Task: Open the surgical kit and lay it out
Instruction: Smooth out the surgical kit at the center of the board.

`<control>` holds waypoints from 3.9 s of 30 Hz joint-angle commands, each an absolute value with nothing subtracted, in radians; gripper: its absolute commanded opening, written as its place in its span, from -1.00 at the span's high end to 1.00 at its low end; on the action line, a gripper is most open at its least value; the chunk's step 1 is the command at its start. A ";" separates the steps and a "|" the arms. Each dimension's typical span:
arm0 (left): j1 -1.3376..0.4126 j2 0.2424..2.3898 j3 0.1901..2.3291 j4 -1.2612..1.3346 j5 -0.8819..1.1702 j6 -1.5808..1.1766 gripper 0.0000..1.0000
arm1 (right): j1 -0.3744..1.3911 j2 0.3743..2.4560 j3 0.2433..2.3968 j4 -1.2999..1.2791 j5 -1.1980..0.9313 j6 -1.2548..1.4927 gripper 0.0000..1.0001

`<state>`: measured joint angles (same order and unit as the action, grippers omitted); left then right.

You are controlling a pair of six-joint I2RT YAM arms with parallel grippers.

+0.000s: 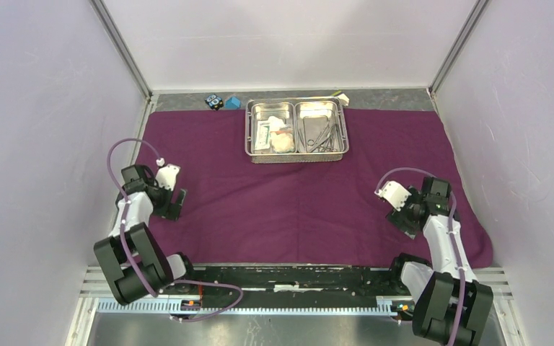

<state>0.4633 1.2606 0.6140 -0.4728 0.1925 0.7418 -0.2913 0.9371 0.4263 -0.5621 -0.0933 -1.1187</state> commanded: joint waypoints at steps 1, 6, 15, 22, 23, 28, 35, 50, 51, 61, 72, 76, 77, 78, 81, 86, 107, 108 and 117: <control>0.467 1.146 0.668 -0.622 0.313 0.788 -1.00 | -0.290 0.948 0.608 -0.783 -0.307 -1.092 -0.61; 0.407 1.048 0.752 -0.753 0.517 0.759 -1.00 | -0.141 1.021 0.715 -0.735 -0.509 -0.958 -0.61; 0.051 1.047 0.755 -0.748 0.528 0.704 -1.00 | 0.397 1.128 0.611 -0.395 -0.352 -0.788 -0.58; -0.241 1.108 0.709 -0.643 0.413 0.693 -0.94 | 0.610 1.212 0.552 -0.323 -0.279 -0.808 -0.54; -0.266 1.110 0.700 -0.634 0.406 0.703 -0.92 | 0.625 1.214 0.541 -0.326 -0.275 -0.815 -0.54; -0.340 1.084 0.640 -0.600 0.423 0.797 -0.85 | 0.679 1.206 0.465 -0.371 -0.229 -0.869 -0.53; -0.411 1.082 0.633 -0.585 0.458 0.899 -0.85 | 0.726 1.183 0.424 -0.514 -0.184 -0.964 -0.50; -0.320 1.484 0.958 -0.301 0.186 0.517 -0.89 | 0.919 1.098 0.434 -0.726 -0.138 -0.989 -0.45; -0.283 1.532 1.005 -0.294 0.180 0.483 -0.88 | 0.928 1.088 0.436 -0.731 -0.138 -0.991 -0.45; -0.116 1.821 1.275 -0.278 0.172 0.381 -0.89 | 0.969 1.185 0.715 -0.457 -0.226 -0.854 -0.46; -0.107 1.952 1.414 -0.308 0.125 0.347 -0.92 | 1.124 1.580 0.936 -0.182 -0.218 -0.717 -0.45; -0.108 1.968 1.416 -0.308 0.125 0.357 -0.91 | 1.155 1.639 0.936 -0.172 -0.232 -0.722 -0.44; -0.107 1.970 1.415 -0.308 0.125 0.361 -0.91 | 1.160 1.642 0.924 -0.172 -0.241 -0.723 -0.44; -0.107 1.974 1.414 -0.311 0.127 0.366 -0.91 | 1.164 1.641 0.909 -0.171 -0.248 -0.724 -0.43; -0.109 1.987 1.412 -0.311 0.120 0.387 -0.91 | 1.187 1.639 0.878 -0.186 -0.271 -0.730 -0.43; -0.110 2.008 1.428 -0.331 0.095 0.401 -0.91 | 1.234 1.633 0.837 -0.208 -0.298 -0.738 -0.41; -0.112 1.945 1.373 -0.366 0.039 0.498 -0.91 | 1.281 1.619 0.710 -0.310 -0.439 -0.814 -0.15; -0.112 1.942 1.371 -0.365 0.038 0.502 -0.92 | 1.281 1.604 0.717 -0.306 -0.418 -0.810 -0.15; -0.109 1.886 1.382 -0.304 0.068 0.472 -0.98 | 1.194 1.495 0.908 -0.277 -0.320 -0.765 -0.27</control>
<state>-0.1089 1.9583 1.3674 -0.3614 0.0540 0.4606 1.2373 1.5387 0.7998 -0.2596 -0.3340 -0.8040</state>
